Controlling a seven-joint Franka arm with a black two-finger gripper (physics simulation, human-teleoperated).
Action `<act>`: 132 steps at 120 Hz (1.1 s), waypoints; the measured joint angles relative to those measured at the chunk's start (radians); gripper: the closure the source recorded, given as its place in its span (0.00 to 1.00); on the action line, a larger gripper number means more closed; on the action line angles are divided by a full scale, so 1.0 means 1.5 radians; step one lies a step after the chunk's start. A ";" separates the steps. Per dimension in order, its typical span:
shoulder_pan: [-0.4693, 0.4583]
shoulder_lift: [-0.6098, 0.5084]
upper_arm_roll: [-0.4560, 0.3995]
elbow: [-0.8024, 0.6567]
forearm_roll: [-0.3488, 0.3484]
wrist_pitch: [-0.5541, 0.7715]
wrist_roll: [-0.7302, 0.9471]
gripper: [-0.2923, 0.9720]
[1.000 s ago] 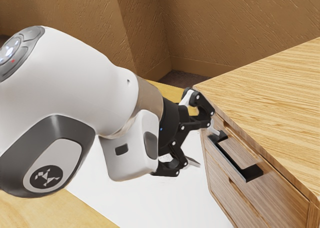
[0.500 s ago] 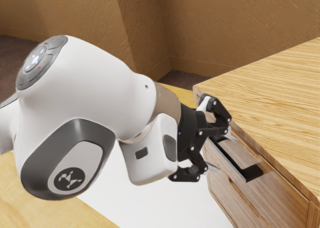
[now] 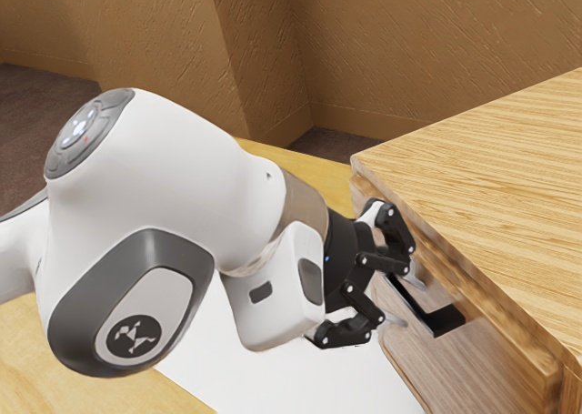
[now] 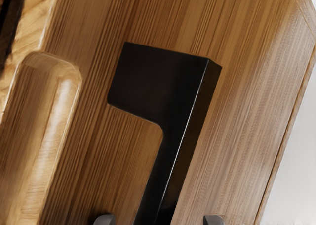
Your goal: Pull the drawer handle with one arm to open the drawer
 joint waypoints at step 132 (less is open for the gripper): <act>0.006 -0.222 -0.015 -0.120 -0.004 -0.094 -0.034 0.84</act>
